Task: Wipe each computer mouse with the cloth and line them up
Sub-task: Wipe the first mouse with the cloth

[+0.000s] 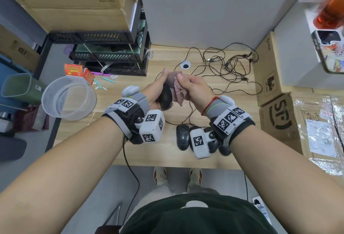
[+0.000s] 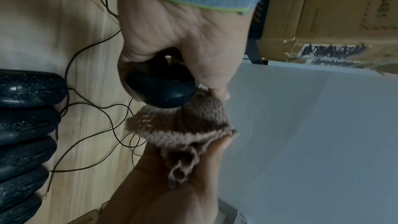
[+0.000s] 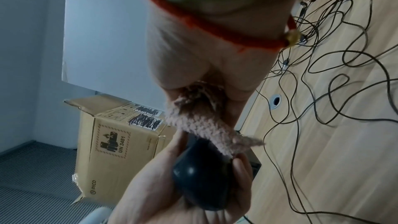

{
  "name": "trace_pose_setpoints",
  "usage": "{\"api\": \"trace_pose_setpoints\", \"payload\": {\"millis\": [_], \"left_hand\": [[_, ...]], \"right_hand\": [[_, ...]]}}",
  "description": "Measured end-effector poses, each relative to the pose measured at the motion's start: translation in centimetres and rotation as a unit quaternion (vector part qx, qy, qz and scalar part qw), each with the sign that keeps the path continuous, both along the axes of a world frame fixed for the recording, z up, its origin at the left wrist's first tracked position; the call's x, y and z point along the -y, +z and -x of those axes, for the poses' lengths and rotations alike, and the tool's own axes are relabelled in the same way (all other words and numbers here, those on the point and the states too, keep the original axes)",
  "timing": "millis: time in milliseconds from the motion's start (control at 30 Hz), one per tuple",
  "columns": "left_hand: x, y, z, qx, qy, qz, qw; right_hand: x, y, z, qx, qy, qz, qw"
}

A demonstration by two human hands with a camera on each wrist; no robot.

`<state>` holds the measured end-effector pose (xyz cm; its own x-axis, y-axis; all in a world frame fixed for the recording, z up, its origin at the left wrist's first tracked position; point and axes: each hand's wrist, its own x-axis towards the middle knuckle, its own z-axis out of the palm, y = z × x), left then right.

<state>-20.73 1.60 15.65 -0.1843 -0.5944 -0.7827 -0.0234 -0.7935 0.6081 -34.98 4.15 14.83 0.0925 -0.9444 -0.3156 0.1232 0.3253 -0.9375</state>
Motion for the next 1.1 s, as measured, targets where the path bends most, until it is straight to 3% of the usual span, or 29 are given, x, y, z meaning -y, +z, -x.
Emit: {"api": "trace_pose_setpoints", "payload": {"millis": [133,300,467,567,700,800,967,1100], "left_hand": [[0.2,-0.4,-0.8,-0.002,0.049,-0.004,0.999],[0.6,-0.2,-0.3,-0.037,0.081,0.028,0.996],[-0.9,0.6,0.1,-0.092,0.026,0.033,0.995],[-1.4,1.1,0.8,-0.084,0.067,0.035,0.994],[-0.2,0.5,0.0,-0.016,0.123,0.052,0.991],[0.8,-0.7,-1.0,0.025,0.173,0.035,0.984],[0.3,1.0,-0.9,0.054,0.144,0.045,0.987],[0.9,0.3,-1.3,0.042,0.113,-0.008,0.993]], "right_hand": [[-0.1,0.7,0.7,-0.03,-0.047,-0.023,0.998],[-1.1,-0.2,-0.9,-0.141,0.066,0.091,0.984],[-0.1,-0.6,-0.8,-0.182,-0.033,0.008,0.983],[0.1,-0.4,-0.5,-0.23,-0.047,0.015,0.972],[-1.2,0.4,-1.7,-0.164,0.024,0.064,0.984],[-2.1,0.4,-2.2,-0.233,0.086,0.111,0.962],[-2.0,0.5,-0.7,-0.156,0.109,0.04,0.981],[-1.9,2.4,-0.6,-0.138,0.115,0.067,0.981]]}}
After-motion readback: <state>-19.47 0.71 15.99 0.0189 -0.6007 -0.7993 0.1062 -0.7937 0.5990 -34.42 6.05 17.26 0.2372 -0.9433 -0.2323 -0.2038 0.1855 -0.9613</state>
